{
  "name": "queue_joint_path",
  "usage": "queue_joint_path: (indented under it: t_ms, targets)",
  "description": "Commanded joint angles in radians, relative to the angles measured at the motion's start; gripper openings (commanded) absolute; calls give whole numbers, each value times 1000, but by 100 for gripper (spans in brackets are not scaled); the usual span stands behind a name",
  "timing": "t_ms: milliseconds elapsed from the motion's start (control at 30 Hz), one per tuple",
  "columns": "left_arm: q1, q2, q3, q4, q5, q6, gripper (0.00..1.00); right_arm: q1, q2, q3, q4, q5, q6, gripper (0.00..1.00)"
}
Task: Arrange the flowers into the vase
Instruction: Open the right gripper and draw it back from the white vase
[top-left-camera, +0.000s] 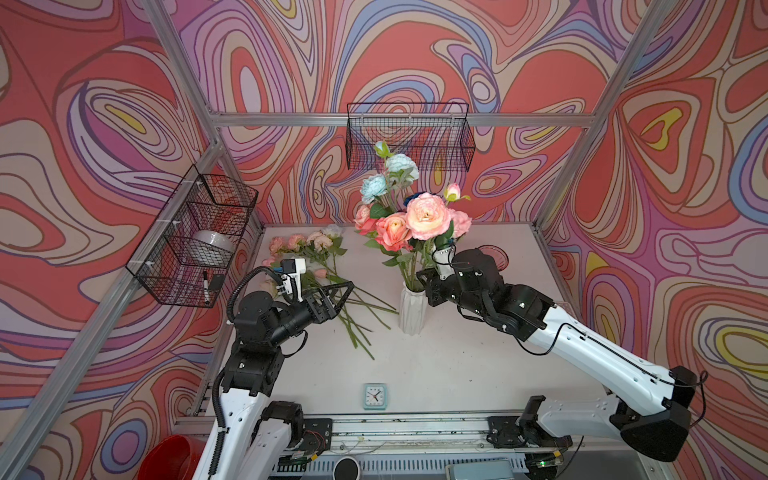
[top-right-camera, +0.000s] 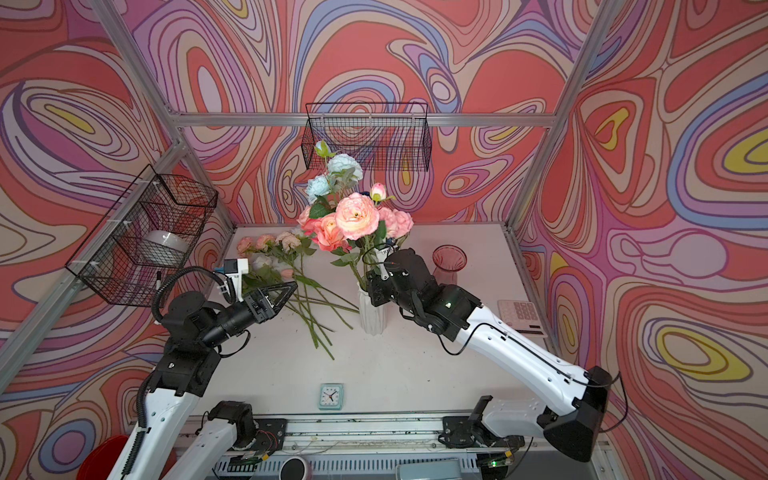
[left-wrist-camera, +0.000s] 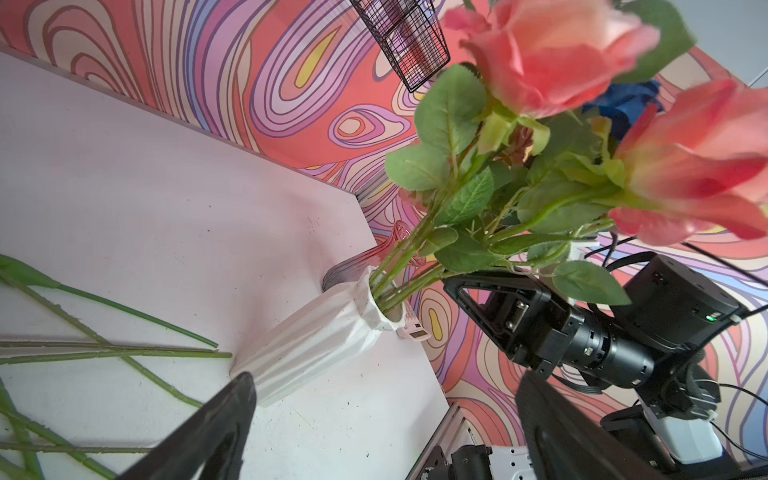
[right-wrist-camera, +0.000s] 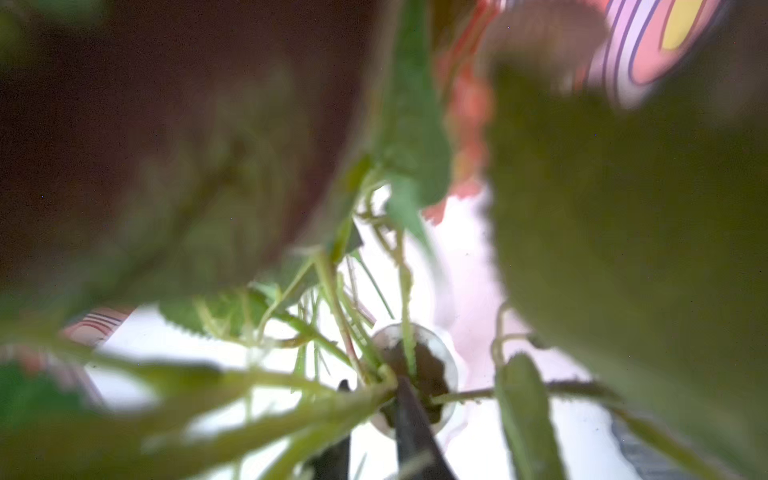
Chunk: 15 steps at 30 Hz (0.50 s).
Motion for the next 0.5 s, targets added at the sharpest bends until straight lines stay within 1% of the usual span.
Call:
queue_joint_path:
  t_ms: [0, 100, 167, 333, 467]
  targets:
    - [-2, -1, -3, 41, 18, -11, 100, 2, -27, -10, -71, -57, 24, 45]
    - [-2, 4, 3, 39, 17, -7, 100, 2, -69, -16, -78, -91, 30, 56]
    - [-2, 12, 9, 39, 17, -5, 100, 2, -98, -25, -83, -122, 30, 60]
    - [-2, 32, 7, 54, 20, -11, 100, 2, -187, -82, -88, -194, 32, 66]
    - [-2, 36, -1, 61, 14, -17, 100, 2, -265, -146, -91, -217, 51, 67]
